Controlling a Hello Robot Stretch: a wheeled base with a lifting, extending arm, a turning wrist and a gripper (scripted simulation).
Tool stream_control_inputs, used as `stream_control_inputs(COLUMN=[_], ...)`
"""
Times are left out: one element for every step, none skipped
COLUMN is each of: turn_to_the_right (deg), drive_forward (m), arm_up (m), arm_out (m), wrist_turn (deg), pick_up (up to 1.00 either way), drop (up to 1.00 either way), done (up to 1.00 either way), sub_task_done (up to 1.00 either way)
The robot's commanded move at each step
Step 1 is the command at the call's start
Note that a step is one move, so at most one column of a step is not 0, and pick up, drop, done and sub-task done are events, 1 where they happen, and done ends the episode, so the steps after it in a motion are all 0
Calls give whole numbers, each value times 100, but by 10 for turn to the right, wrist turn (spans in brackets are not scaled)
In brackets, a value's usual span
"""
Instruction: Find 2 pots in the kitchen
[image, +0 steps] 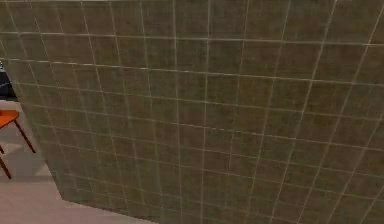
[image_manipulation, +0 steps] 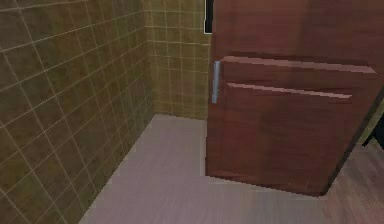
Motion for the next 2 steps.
stream_control_inputs(turn_to_the_right=[150,0], drive_forward=[0,10], arm_up=[0,0], arm_out=[0,0], wrist_turn=[0,0], pick_up=[0,0], drop=[0,0], done=[0,0], sub_task_done=[0,0])
